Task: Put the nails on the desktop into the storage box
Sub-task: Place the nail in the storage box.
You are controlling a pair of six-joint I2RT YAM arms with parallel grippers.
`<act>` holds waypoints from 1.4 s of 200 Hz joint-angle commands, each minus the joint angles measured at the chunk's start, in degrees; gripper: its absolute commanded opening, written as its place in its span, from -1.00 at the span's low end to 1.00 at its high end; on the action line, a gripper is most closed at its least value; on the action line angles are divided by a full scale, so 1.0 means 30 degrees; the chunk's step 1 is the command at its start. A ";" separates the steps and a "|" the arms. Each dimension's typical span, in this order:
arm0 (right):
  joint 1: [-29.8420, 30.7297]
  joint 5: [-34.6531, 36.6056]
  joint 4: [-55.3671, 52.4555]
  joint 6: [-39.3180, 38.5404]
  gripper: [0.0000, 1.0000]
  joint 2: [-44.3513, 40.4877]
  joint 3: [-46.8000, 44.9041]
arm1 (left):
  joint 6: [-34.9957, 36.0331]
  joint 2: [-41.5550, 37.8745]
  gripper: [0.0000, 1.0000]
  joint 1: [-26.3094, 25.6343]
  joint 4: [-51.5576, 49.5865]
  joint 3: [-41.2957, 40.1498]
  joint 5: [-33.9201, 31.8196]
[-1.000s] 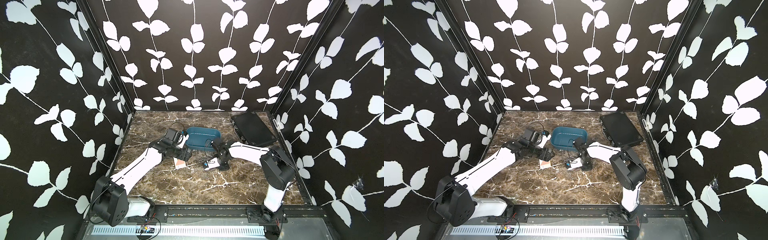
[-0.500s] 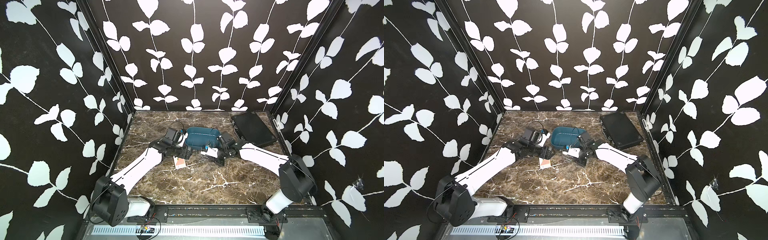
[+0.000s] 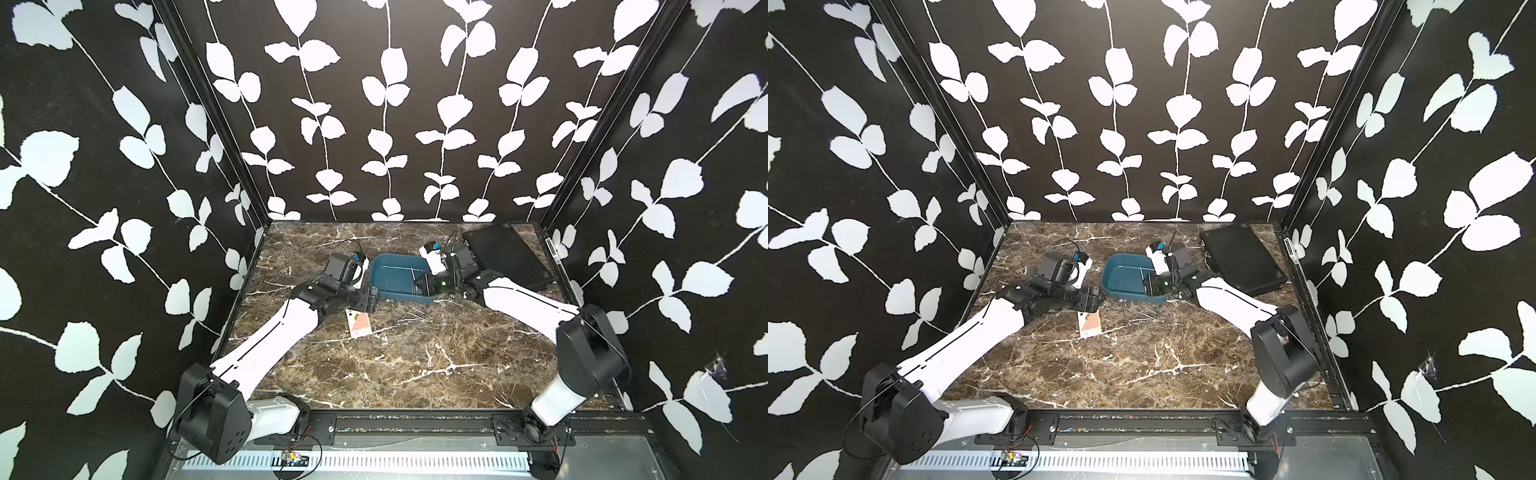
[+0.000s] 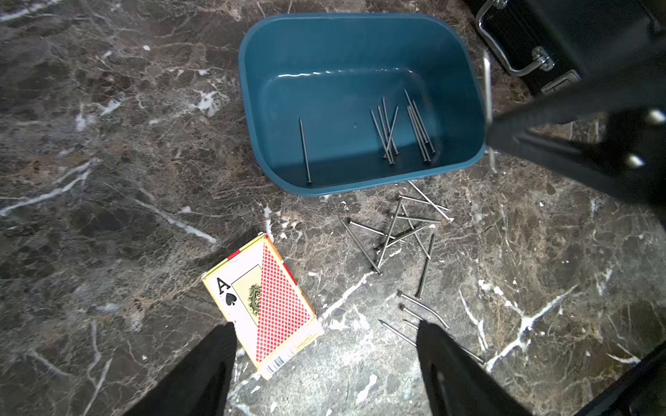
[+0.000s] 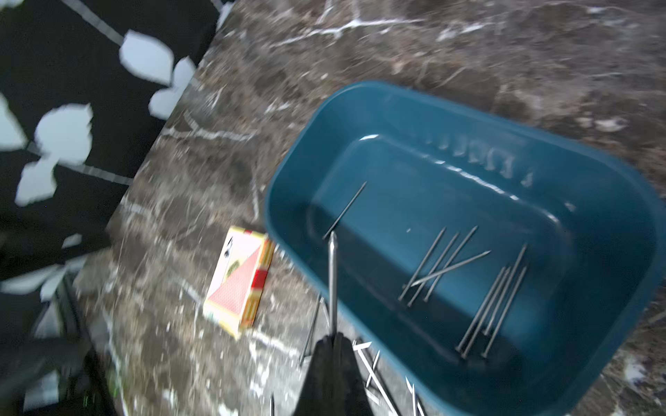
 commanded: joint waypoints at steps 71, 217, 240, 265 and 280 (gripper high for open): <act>-0.0284 0.2892 -0.2085 0.3936 -1.00 0.5145 0.4649 | -0.0080 -0.1999 0.63 0.0204 -0.1016 -0.1032 -0.0397; -0.0321 0.2745 -0.4005 0.3302 -0.56 0.6199 0.5558 | -0.1119 -0.1686 0.66 0.0275 0.0215 -0.1966 0.0645; -0.0308 0.2864 -0.4049 0.2588 -0.55 0.5176 0.5032 | -0.1030 -0.1423 0.66 0.0274 0.0170 -0.2315 0.1095; -0.0116 0.2921 -0.4182 0.1129 -0.52 0.3304 0.4099 | -0.1113 -0.1305 0.65 0.0270 0.0389 -0.2777 0.1775; 0.0031 0.2590 -0.5608 0.0048 -0.46 0.2555 0.3889 | -0.1109 -0.1261 0.65 0.0281 0.0657 -0.3083 0.2262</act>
